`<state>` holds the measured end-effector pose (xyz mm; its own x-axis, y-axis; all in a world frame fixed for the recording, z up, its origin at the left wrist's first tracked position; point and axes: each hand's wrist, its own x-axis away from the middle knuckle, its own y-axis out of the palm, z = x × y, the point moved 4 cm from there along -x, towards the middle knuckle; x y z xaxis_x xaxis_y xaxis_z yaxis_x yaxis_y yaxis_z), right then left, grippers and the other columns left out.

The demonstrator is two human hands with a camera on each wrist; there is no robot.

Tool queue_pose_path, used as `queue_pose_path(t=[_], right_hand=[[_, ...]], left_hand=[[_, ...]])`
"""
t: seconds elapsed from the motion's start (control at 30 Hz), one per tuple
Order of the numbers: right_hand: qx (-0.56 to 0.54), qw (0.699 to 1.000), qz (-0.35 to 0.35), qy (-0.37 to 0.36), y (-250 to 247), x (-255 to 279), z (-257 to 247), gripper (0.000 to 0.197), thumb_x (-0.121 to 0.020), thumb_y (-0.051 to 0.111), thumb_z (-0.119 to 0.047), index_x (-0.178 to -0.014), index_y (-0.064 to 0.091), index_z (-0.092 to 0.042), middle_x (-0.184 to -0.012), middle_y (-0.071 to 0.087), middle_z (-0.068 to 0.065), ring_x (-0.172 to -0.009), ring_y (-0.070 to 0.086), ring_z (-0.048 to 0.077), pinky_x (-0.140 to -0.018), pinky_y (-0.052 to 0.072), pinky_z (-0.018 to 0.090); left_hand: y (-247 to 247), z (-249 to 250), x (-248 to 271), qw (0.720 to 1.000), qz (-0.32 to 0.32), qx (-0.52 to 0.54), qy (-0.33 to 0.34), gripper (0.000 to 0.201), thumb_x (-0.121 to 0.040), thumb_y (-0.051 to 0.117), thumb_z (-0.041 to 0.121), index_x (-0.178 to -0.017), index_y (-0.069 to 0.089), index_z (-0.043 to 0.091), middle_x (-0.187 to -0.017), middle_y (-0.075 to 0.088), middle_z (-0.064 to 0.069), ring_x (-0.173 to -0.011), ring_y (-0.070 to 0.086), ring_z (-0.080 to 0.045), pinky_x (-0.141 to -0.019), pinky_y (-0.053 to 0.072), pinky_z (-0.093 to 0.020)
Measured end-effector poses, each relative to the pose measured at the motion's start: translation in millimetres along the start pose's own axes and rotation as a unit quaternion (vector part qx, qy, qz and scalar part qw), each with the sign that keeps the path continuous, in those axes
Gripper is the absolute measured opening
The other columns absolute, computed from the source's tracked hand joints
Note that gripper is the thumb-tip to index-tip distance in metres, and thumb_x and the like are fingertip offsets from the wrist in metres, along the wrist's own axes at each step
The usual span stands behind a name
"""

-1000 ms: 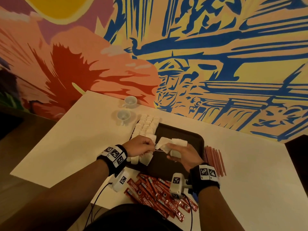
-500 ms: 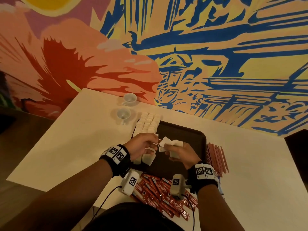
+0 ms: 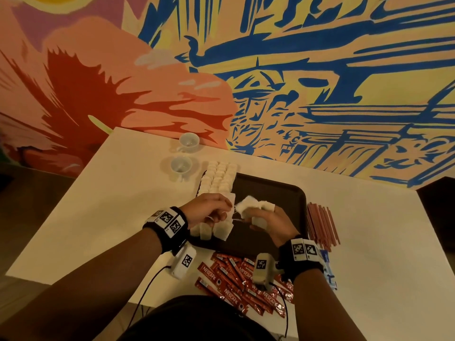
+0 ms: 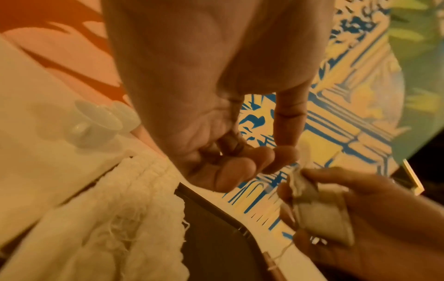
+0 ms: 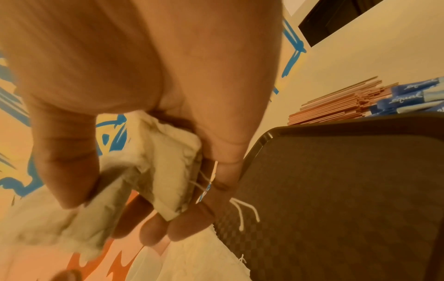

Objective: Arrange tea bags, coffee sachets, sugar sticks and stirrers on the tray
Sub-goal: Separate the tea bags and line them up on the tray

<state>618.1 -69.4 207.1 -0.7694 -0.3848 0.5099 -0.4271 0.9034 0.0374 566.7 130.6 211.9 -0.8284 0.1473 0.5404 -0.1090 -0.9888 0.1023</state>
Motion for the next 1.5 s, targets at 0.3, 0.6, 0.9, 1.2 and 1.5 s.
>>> queue_pose_path(t=[0.3, 0.6, 0.9, 1.2, 1.5], right_hand=[[-0.003, 1.0, 0.027, 0.008, 1.7, 1.0, -5.7, 0.03, -0.081, 0.08, -0.014, -0.11, 0.074, -0.013, -0.106, 0.077, 0.002, -0.101, 0.07, 0.02, -0.085, 0.059, 0.039], [0.096, 0.995, -0.039, 0.001, 22.4, 1.5, -2.2, 0.023, -0.083, 0.079, -0.02, -0.104, 0.076, -0.014, -0.1, 0.076, 0.007, -0.097, 0.07, 0.022, -0.081, 0.056, 0.037], [-0.109, 0.987, 0.002, 0.118, 13.7, 3.3, 29.9, 0.032, -0.096, 0.041, 0.001, -0.116, 0.065, 0.005, -0.121, 0.065, 0.029, -0.102, 0.064, 0.038, -0.094, 0.052, 0.05], [-0.014, 0.996, -0.003, 0.088, -3.8, 7.3, 53.9, 0.025, -0.101, 0.057, -0.013, -0.123, 0.065, -0.007, -0.116, 0.075, 0.01, -0.111, 0.07, 0.031, -0.096, 0.056, 0.049], [0.074, 0.991, 0.06, 0.094, -20.4, 8.2, 61.5, 0.021, -0.093, 0.071, -0.02, -0.111, 0.073, -0.01, -0.108, 0.076, 0.007, -0.101, 0.072, 0.025, -0.091, 0.059, 0.046]], left_hand=[[-20.6, -7.3, -5.3, 0.965, 0.011, -0.263, 0.008, 0.026, -0.091, 0.069, 0.018, -0.117, 0.066, 0.017, -0.114, 0.068, 0.003, -0.101, 0.062, -0.011, -0.078, 0.048, -0.016], [-3.2, 7.7, -3.2, 0.993, -0.041, -0.104, 0.036, 0.034, -0.094, 0.066, 0.021, -0.128, 0.062, 0.019, -0.124, 0.068, -0.006, -0.114, 0.065, -0.023, -0.098, 0.053, -0.043], [-12.1, 1.4, -20.4, 0.966, 0.004, -0.246, 0.074, 0.022, -0.095, 0.065, 0.014, -0.109, 0.067, -0.003, -0.105, 0.068, -0.022, -0.085, 0.068, -0.02, -0.081, 0.06, -0.043], [-26.5, -31.1, -42.1, 0.912, 0.023, -0.409, 0.017, 0.021, -0.093, 0.064, 0.026, -0.11, 0.066, 0.012, -0.115, 0.064, -0.009, -0.101, 0.06, -0.024, -0.082, 0.044, -0.029], [-4.8, -57.1, -59.1, 0.859, -0.035, -0.508, -0.05, 0.027, -0.095, 0.057, 0.028, -0.118, 0.067, 0.018, -0.118, 0.067, -0.005, -0.101, 0.062, -0.023, -0.081, 0.047, -0.029]])
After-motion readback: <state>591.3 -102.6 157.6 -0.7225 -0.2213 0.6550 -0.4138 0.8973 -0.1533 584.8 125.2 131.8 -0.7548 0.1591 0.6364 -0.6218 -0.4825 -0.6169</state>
